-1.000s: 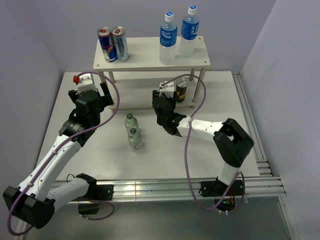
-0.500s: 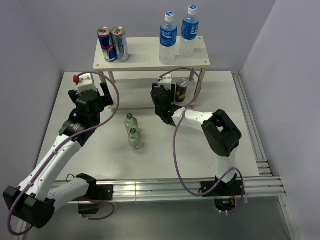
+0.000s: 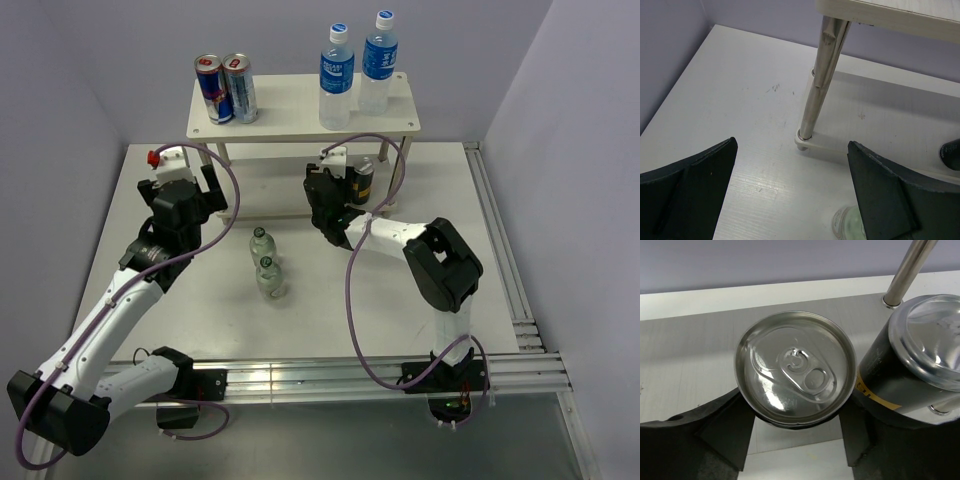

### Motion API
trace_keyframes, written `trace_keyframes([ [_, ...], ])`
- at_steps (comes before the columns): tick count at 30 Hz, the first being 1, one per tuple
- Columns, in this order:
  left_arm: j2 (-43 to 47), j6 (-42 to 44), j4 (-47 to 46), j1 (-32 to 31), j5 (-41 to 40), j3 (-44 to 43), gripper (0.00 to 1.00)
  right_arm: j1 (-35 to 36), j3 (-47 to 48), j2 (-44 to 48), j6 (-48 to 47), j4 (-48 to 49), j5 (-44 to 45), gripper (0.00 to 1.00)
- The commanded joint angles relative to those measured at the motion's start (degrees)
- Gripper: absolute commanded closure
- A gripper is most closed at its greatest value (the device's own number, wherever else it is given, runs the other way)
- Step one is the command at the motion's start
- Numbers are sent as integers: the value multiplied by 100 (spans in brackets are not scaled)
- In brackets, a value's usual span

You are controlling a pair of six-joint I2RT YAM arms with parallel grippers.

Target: Place and organize the beverage onto the shelf

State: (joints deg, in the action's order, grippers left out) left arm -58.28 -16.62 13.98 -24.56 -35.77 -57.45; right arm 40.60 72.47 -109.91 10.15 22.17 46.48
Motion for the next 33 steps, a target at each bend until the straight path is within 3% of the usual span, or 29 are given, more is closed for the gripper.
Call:
trace_keyframes([
  [1,10,19,-211,21,52,-47,1,-52,242,22,92,121,107,28],
  [5,19,27,-211,21,52,-38,1,-52,215,40,118,94,107,22],
  [16,36,45,-220,30,-9,-47,1,62,-337,426,426,76,19,16],
  [26,80,54,-238,74,-9,-38,1,369,-900,971,663,-196,133,2],
  [30,71,54,-229,91,-18,-29,1,807,-1313,1540,742,-310,449,0],
  [33,63,54,-220,91,-27,-38,1,1273,-1480,2058,1355,-1063,740,0],
])
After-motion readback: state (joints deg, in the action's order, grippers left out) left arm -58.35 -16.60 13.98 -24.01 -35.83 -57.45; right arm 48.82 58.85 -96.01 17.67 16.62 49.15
